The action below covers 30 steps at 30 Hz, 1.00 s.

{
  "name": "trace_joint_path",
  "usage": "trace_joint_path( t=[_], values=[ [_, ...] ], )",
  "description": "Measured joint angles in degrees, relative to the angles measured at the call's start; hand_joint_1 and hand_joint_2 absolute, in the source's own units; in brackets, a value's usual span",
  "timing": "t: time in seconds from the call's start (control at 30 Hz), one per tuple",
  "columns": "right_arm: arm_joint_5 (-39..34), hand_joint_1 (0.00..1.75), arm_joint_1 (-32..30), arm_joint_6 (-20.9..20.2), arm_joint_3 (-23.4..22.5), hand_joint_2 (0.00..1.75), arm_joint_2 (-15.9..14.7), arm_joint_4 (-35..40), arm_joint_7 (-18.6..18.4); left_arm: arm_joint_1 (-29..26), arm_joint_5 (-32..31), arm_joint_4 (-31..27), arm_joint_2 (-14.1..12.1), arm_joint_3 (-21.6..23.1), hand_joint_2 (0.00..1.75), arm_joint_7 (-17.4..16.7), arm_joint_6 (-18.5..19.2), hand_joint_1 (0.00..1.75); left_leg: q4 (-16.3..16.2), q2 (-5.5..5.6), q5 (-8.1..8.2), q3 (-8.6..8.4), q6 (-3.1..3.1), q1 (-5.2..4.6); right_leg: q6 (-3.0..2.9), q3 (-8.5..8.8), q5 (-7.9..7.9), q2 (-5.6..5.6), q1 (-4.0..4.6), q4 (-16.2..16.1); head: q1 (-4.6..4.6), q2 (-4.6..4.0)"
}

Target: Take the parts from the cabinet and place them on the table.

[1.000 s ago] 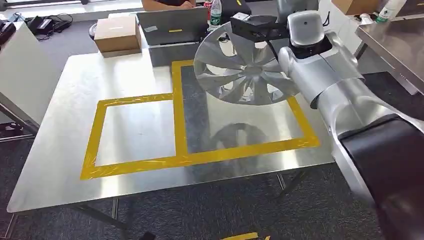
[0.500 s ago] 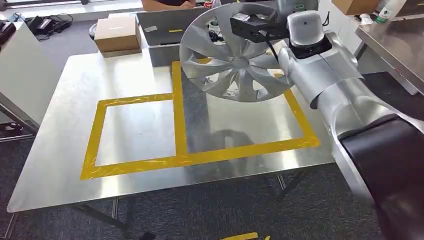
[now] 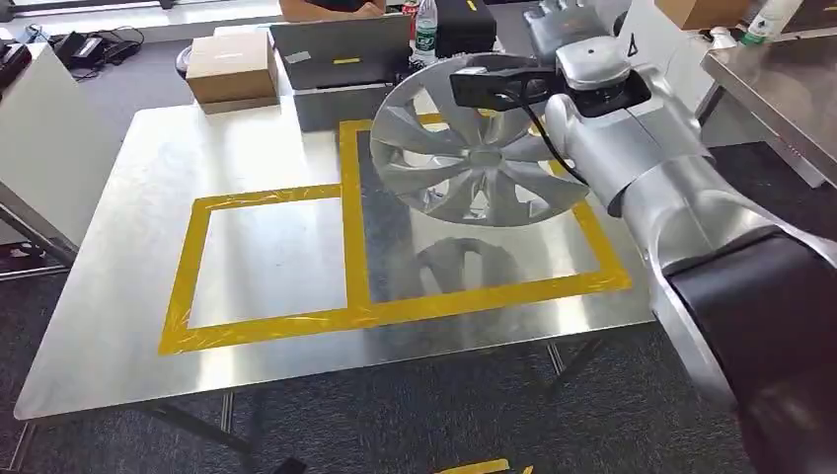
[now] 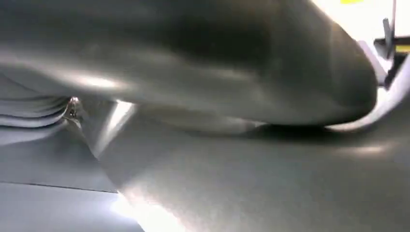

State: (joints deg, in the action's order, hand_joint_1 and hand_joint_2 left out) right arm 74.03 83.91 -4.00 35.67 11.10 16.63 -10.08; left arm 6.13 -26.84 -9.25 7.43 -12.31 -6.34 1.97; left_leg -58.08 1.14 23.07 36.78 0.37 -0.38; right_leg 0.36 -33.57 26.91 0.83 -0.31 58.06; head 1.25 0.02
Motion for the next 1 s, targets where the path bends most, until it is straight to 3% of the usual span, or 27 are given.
trace_joint_path(
  t=[0.37,0.63,0.7,0.8,0.87,1.0],
  values=[
    [-0.87,0.00,-0.20,0.81,-0.54,0.00,-0.02,-0.07,0.11,-0.03,-0.59,0.02,0.00,-0.07,0.00,-0.18,0.00,0.00,0.00,-0.03,0.01,0.00,0.00,0.00,0.00,-0.02,0.00,0.02,0.00,0.00,-0.02,0.00],
    [-0.26,0.00,-0.22,6.28,-0.79,0.00,-0.07,-0.07,0.70,-0.03,-0.96,0.02,0.00,-0.52,0.00,-0.22,0.00,0.00,0.00,-0.03,0.00,-0.01,0.00,0.00,0.00,-0.01,0.00,0.02,0.00,0.00,-0.02,0.00],
    [-0.79,0.00,-0.16,5.05,-0.79,0.00,-0.07,-0.07,0.90,-0.03,-1.16,0.02,0.00,-0.63,0.00,-0.22,0.00,0.00,0.00,-0.03,0.00,-0.01,0.00,0.00,0.00,-0.01,0.00,0.02,0.00,0.00,0.00,0.00],
    [-1.11,0.00,-0.25,7.10,-0.79,0.00,-0.13,-0.07,1.29,-0.05,-1.31,0.02,0.02,-0.87,0.00,-0.22,0.00,0.00,0.00,-0.03,0.00,0.02,0.00,0.00,0.00,-0.03,0.00,0.02,-0.01,0.00,-0.02,0.00],
    [-0.72,0.00,-0.37,10.81,-0.79,0.00,-0.24,-0.04,1.51,-0.03,-1.42,0.02,0.02,-0.92,0.00,-0.22,0.00,0.00,-0.01,-0.03,0.00,0.03,0.00,0.00,0.00,-0.05,0.00,0.02,-0.01,0.00,0.00,0.00],
    [-0.66,0.00,-0.42,22.83,-0.74,0.00,-0.83,0.11,2.07,-0.08,-1.79,0.02,0.09,-0.98,0.00,-0.22,0.00,0.00,-0.02,-0.03,0.00,0.03,0.00,0.00,0.00,-0.04,0.00,0.02,-0.01,0.00,0.00,0.00]
  ],
)
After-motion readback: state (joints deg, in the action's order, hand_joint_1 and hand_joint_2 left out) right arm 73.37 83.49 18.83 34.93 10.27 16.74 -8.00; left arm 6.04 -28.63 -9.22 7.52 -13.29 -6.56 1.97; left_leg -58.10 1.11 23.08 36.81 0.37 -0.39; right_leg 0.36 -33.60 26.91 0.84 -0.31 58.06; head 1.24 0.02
